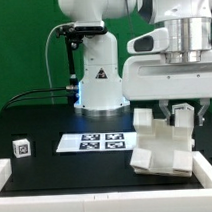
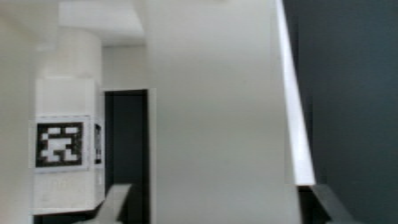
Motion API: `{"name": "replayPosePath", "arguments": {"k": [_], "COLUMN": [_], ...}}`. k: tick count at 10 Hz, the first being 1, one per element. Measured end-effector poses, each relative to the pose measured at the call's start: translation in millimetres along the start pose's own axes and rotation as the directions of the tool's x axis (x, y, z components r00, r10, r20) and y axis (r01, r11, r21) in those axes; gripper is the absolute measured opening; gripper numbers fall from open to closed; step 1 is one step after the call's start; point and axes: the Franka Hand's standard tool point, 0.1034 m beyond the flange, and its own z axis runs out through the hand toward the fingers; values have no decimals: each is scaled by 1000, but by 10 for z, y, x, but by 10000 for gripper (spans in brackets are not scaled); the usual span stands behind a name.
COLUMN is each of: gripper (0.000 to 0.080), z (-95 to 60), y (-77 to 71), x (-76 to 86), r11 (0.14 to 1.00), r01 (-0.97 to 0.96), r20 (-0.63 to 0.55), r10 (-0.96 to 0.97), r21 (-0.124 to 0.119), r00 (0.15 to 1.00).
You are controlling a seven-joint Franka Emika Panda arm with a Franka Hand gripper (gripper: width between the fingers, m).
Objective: Assemble chair
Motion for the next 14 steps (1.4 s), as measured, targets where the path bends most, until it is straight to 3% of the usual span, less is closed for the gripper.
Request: {"name": "replayPosePath", "arguments": {"k": [1,2,4,7,9,11,12,14], "gripper": [551,619,640,649,649,649,649,649], "z": [73,148,270,237,-90,-484,-581,-523], "y": [48,108,133,132,102,67,36,58], "x": [38,105,217,227,316,152,35,35], "r11": [999,996,995,995,997,997,999,999], "r01": [-43,-87,-90,-90,-80,-68,-44,-46], "r20": [69,151,165,162,131,101,78,84], "r10": [44,90,96,95,79,65,42,44], "r21": [-10,-23,-39,-36,0,34,25,21], "r00": [997,985,982,982,988,993,996,995]}}
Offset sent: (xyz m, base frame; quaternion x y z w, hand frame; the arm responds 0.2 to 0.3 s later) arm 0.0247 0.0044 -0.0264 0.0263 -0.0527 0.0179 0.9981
